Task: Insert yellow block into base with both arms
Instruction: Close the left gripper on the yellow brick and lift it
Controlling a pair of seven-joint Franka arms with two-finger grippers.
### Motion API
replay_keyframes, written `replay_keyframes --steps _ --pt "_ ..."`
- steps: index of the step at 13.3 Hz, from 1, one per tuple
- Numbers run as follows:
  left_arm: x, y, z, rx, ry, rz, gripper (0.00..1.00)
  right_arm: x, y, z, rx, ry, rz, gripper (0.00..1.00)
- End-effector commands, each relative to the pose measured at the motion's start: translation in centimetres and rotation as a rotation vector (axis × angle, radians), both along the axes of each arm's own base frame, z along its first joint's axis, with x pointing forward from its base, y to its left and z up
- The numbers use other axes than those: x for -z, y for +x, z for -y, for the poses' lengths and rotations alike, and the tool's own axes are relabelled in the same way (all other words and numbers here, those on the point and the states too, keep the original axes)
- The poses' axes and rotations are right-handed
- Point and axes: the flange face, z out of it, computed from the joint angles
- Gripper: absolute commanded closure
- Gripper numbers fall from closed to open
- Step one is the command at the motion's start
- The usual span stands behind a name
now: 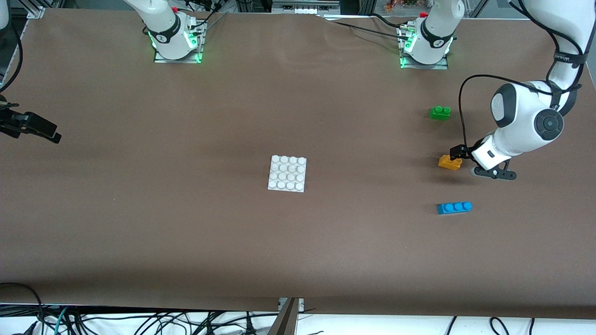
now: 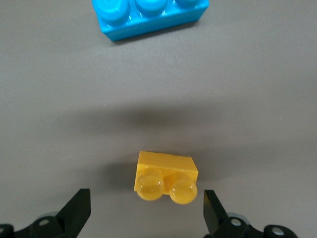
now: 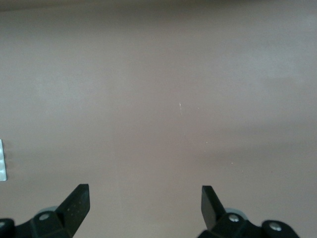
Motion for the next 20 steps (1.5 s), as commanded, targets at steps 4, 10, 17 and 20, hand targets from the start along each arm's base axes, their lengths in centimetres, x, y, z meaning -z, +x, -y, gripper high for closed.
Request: replay_keyframes --steps 4,10,17,20 --pt "3.5 -1.7 0.8 0.004 -0.044 0.011 0.0 -0.1 -0.4 0.0 -0.012 0.011 -0.006 0.0" --pt "5.2 -1.9 1.7 0.016 -0.046 0.043 0.0 -0.1 -0.4 0.0 -0.012 0.013 -0.006 0.0" --pt "5.1 -2.1 1.8 0.023 -0.048 0.026 0.73 -0.1 -0.4 0.0 -0.012 0.012 -0.004 0.0" --pt "4.4 -2.0 1.8 0.018 -0.05 0.012 1.0 -0.1 -0.4 0.0 -0.012 0.013 -0.006 0.0"
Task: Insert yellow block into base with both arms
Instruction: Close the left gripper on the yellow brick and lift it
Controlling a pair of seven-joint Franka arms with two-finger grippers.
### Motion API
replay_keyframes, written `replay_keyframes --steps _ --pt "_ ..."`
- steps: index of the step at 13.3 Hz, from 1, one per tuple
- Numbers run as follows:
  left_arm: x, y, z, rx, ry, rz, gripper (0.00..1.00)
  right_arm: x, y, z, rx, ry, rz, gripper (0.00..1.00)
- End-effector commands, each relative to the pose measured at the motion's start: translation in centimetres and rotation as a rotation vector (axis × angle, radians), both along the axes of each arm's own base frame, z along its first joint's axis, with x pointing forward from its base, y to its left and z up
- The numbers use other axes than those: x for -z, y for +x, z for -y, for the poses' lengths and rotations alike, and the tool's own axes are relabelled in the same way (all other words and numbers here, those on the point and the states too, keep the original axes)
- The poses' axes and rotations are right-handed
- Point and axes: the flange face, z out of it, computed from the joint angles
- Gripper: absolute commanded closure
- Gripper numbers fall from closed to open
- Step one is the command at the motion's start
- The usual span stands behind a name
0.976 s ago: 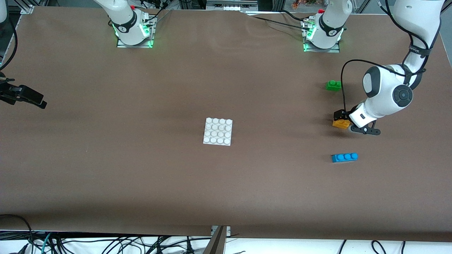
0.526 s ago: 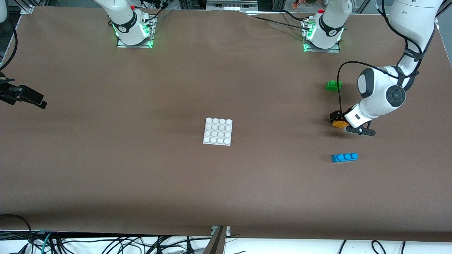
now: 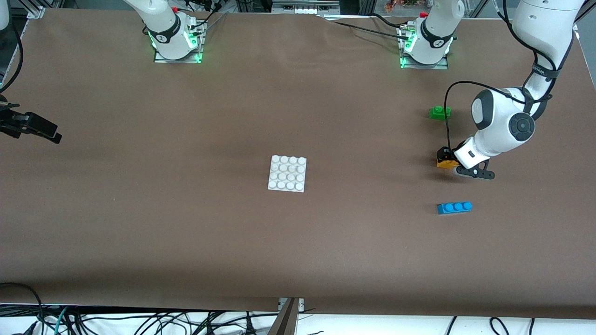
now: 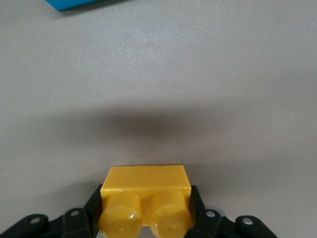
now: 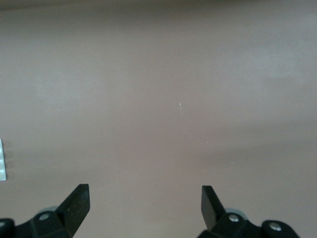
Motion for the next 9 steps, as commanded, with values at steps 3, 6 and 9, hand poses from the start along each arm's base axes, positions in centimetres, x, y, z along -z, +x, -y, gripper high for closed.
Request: replay_keyframes --steps 3,6,9 --pt "-4.1 0.4 0.6 -0.072 -0.077 -0.038 1.0 -0.2 -0.4 0.0 -0.012 0.013 -0.004 0.0" --pt "-7.9 2.2 3.1 -0.102 -0.114 -0.049 1.0 -0.2 -0.4 0.0 -0.012 0.013 -0.004 0.0" --pt "-10.4 3.7 8.2 -0.135 -0.127 -0.033 1.0 -0.2 -0.4 0.0 -0.012 0.013 -0.004 0.0"
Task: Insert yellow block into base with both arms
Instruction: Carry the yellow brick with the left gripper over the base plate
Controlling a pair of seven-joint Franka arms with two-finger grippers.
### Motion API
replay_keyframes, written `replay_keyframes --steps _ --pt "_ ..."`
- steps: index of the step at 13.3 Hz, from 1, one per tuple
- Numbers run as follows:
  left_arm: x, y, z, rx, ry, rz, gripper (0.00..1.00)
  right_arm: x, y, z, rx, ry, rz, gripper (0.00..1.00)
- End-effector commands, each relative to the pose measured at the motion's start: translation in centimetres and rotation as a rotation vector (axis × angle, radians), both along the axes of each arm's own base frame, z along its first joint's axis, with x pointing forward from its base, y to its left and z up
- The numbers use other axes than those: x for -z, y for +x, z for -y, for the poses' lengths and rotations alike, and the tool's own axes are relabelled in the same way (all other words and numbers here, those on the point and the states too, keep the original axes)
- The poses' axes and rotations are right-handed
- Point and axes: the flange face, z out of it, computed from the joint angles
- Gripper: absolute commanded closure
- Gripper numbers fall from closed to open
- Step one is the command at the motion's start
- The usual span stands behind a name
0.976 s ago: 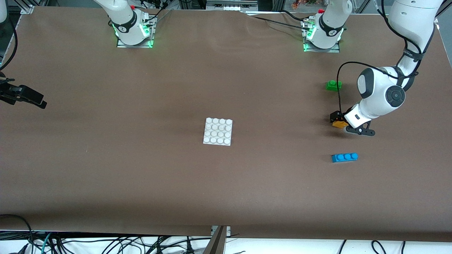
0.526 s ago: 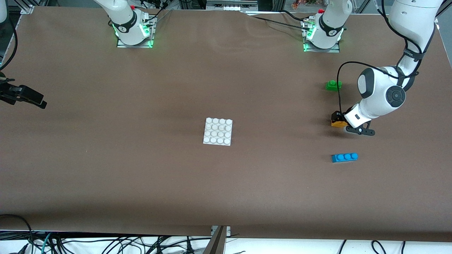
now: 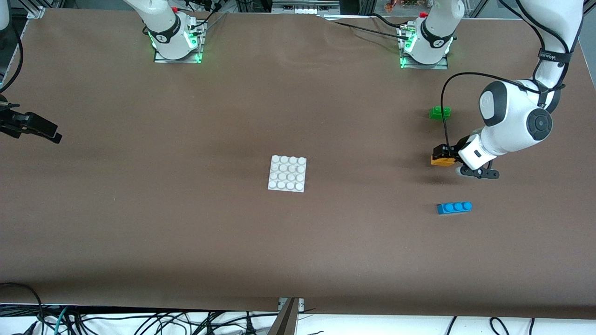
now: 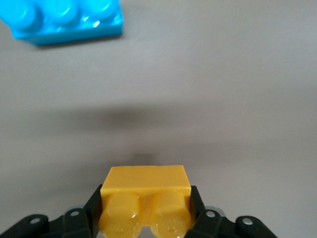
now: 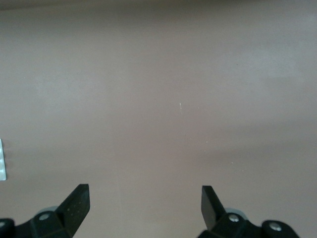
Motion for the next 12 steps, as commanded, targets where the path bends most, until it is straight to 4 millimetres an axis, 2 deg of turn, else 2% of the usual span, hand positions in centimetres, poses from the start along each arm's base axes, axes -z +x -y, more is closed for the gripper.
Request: replay_keyframes --steps 1,7,10,12 --pt "-2.3 1.0 5.2 -0.063 -0.026 0.002 1.0 -0.2 -0.4 0.0 -0.01 0.012 -0.003 0.0" --pt "-4.8 2.3 19.7 -0.173 -0.082 -0.017 1.0 -0.2 -0.4 0.0 -0.012 0.012 -0.003 0.0" --pt "-5.2 2.7 25.4 -0.231 -0.103 -0.034 1.0 -0.2 -0.4 0.0 -0.012 0.012 -0.003 0.0" --pt "-4.8 2.7 29.7 -0.234 -0.084 -0.029 1.0 -0.1 -0.4 0.0 -0.012 0.013 -0.005 0.0"
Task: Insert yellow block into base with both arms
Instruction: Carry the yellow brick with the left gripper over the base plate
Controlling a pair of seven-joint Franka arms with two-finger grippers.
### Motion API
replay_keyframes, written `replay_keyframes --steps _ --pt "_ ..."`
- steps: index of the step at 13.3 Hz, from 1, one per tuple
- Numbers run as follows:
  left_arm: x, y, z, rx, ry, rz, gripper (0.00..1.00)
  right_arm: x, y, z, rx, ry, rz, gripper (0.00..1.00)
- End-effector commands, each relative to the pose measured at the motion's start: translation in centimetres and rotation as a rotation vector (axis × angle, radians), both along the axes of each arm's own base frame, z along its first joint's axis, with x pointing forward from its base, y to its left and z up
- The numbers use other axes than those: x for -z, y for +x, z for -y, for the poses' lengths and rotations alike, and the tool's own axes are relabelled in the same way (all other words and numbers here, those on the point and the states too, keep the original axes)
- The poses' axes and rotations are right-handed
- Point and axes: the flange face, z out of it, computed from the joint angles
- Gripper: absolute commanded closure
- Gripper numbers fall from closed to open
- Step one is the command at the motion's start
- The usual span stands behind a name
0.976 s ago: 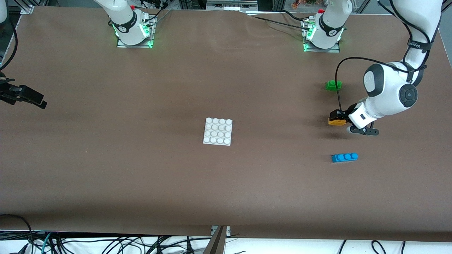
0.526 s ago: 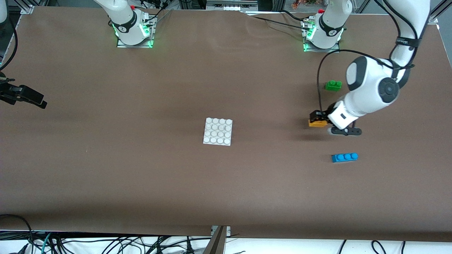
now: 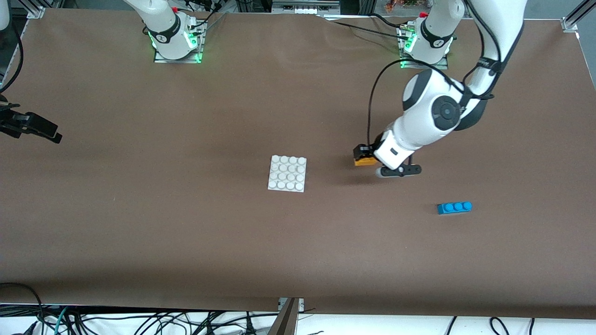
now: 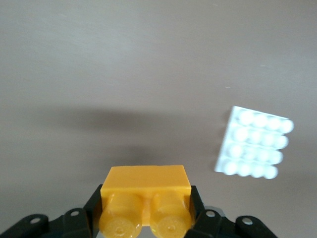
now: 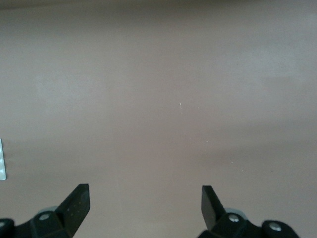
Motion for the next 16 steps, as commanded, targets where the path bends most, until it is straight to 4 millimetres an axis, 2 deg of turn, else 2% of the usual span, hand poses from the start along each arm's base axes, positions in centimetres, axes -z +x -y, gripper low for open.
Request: replay_keyframes --steps 1,3,4,8,12,15,16 --pt "1.2 0.4 5.8 -0.025 0.046 -0.008 1.0 -0.2 -0.4 0.0 -0.01 0.012 -0.003 0.0" --pt "2.3 -0.2 10.2 -0.061 0.042 -0.027 1.0 -0.2 -0.4 0.0 -0.011 0.012 -0.003 0.0" --pt "2.9 -1.3 12.9 -0.062 0.045 -0.039 1.0 -0.2 -0.4 0.1 -0.011 0.011 -0.003 0.0" --pt "4.2 -2.5 19.3 -0.066 0.054 -0.021 1.0 -0.2 -0.4 0.1 -0.011 0.011 -0.003 0.0" --pt "5.7 -0.8 22.7 -0.045 0.051 0.025 1.0 -0.1 -0.4 0.0 -0.01 0.013 -0.004 0.0" --pt "7.4 -0.1 23.4 0.007 0.083 0.066 1.0 -0.1 -0.4 0.1 -0.01 0.011 -0.004 0.0" --pt "7.9 -0.5 23.9 0.03 0.086 0.068 1.0 -0.1 -0.4 0.0 -0.01 0.013 -0.004 0.0"
